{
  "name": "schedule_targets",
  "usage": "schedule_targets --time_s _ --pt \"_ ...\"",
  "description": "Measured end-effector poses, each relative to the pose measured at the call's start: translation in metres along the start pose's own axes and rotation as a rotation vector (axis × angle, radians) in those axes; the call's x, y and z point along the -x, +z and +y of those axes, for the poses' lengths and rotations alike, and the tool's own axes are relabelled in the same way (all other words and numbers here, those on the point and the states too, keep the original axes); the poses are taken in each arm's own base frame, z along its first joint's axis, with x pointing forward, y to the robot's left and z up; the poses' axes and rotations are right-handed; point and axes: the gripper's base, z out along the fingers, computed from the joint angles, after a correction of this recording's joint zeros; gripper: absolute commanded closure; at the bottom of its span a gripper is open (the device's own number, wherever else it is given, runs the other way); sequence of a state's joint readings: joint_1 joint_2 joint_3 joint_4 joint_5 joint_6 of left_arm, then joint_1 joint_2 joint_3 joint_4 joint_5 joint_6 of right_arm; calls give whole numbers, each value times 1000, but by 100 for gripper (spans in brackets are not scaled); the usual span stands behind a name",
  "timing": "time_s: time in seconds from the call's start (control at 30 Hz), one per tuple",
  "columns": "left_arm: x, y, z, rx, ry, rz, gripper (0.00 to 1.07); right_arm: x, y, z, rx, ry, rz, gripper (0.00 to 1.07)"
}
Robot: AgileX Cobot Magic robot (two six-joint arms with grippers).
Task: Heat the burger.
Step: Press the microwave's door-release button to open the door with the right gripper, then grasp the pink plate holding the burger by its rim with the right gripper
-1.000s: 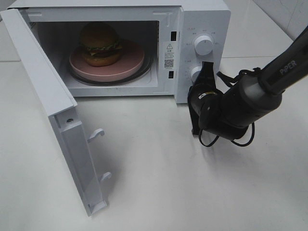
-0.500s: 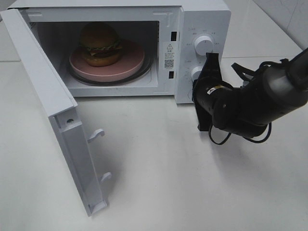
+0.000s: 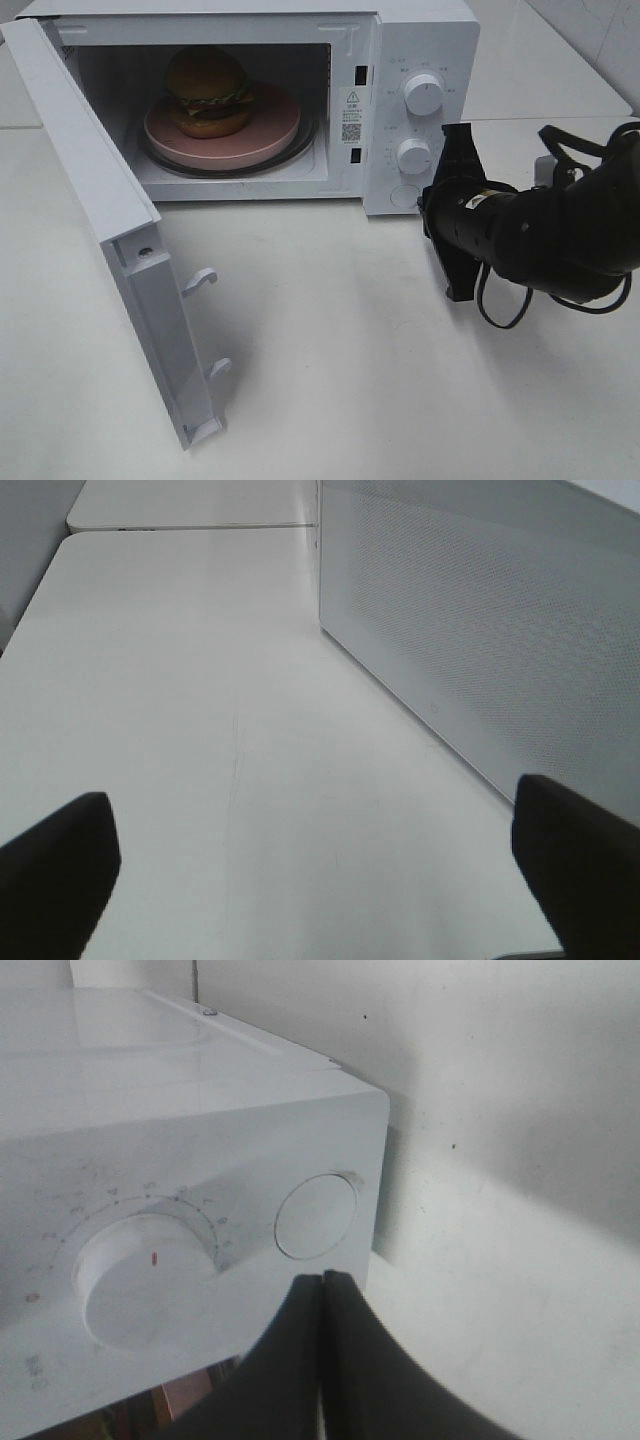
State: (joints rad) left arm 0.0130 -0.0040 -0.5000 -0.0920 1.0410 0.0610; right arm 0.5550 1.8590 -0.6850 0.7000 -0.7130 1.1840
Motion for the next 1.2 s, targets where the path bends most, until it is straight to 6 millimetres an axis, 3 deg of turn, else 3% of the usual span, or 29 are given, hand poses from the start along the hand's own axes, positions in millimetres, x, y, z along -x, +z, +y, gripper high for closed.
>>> schedule_targets --time_s 0.2,0.4,0.47,0.57,0.63,0.87,1.2 --pt "0 0 0 0 0 0 6 1 -24 4 -56 -121 70 107" --pt "0 0 0 0 0 0 6 -2 -34 7 -89 -250 140 107" --pt "0 0 0 0 0 0 6 -5 -44 11 -110 -397 214 107" --pt "0 0 0 0 0 0 6 -6 -46 12 -112 -430 228 107" --pt "0 0 0 0 0 0 6 -6 -56 14 -135 -590 301 107" --pt "0 0 0 0 0 0 6 -4 -63 19 -201 -797 431 107" --pt "0 0 0 0 0 0 6 -11 -70 43 -249 -1147 649 106"
